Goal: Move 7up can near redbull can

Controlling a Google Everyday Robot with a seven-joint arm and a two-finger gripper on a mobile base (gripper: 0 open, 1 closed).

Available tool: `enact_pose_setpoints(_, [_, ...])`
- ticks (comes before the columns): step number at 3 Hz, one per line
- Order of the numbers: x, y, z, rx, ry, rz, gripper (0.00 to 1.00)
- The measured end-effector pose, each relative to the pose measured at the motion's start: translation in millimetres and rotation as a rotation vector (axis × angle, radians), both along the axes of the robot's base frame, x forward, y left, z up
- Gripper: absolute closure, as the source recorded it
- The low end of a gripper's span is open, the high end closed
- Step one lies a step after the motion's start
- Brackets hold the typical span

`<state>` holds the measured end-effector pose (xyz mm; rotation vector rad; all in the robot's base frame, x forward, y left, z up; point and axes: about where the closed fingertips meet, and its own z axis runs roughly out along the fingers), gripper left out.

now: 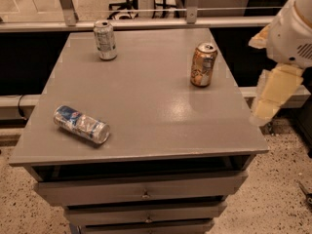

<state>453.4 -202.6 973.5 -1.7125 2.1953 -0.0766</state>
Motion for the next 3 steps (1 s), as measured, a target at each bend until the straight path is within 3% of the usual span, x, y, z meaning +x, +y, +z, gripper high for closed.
enact_pose_setpoints(2, [88.5, 84.1, -9.1, 0.096, -0.087, 0.109, 0.00])
enact_pose_setpoints(3, [142.6, 138.1, -4.0, 0.152, -0.151, 0.162, 0.00])
